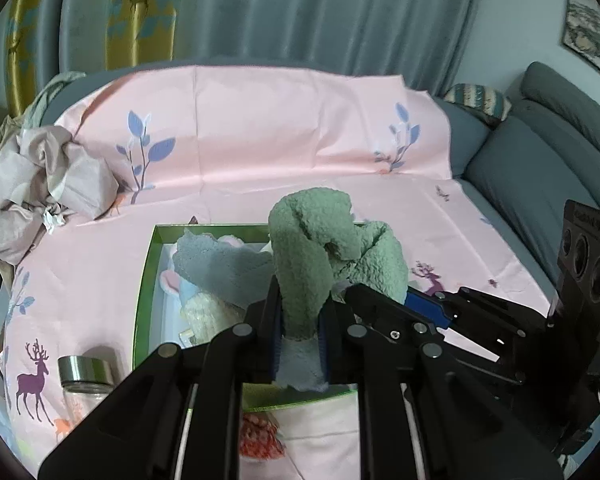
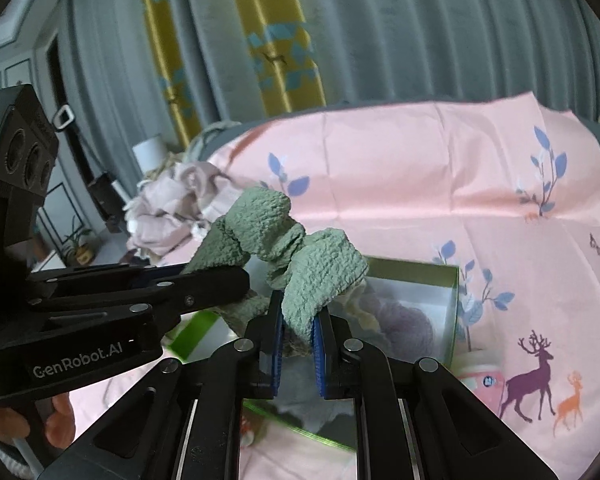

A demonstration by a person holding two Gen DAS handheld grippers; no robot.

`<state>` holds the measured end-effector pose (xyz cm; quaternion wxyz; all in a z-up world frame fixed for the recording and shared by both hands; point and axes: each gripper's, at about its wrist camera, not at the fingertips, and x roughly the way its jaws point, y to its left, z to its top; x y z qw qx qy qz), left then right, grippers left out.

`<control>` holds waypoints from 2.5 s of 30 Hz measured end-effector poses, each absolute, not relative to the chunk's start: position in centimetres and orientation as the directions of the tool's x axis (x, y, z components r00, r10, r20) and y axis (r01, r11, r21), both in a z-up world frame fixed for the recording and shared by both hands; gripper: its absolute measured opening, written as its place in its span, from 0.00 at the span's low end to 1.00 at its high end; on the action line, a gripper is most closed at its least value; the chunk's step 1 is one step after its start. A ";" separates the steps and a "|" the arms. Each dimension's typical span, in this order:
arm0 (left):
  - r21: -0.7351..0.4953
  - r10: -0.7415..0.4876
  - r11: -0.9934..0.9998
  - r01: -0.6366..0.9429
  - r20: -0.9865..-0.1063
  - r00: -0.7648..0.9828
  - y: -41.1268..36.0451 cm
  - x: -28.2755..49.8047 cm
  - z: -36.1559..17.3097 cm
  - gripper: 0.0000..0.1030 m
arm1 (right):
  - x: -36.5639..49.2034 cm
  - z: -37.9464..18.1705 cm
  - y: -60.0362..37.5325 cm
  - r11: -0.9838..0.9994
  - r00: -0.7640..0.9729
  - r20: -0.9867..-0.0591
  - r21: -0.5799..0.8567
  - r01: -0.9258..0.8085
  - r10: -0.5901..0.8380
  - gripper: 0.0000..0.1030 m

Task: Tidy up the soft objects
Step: 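Carry the green cloth over the green box, then lower the green cloth into the box and open the right gripper, then move the right gripper to the red-and-white knitted ball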

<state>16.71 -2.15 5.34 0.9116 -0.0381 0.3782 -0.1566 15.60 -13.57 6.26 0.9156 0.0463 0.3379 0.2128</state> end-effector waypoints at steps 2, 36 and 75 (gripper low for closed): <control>-0.179 -0.299 0.953 0.246 -0.695 0.654 -2.4 17.7 4.4 0.14 | 16.5 5.3 -13.4 0.913 0.673 -0.621 0.216 -0.347 0.402 0.12; -0.261 -0.246 0.962 0.079 -0.709 0.661 2.3 14.5 3.8 0.92 | 13.8 6.1 -15.3 0.959 0.717 -0.641 0.128 -0.252 0.274 0.67; -0.309 -0.301 0.948 0.072 -0.806 0.510 3.2 9.4 -5.8 0.99 | 8.2 -4.6 -8.4 0.872 0.448 -0.776 0.258 -0.416 0.444 0.74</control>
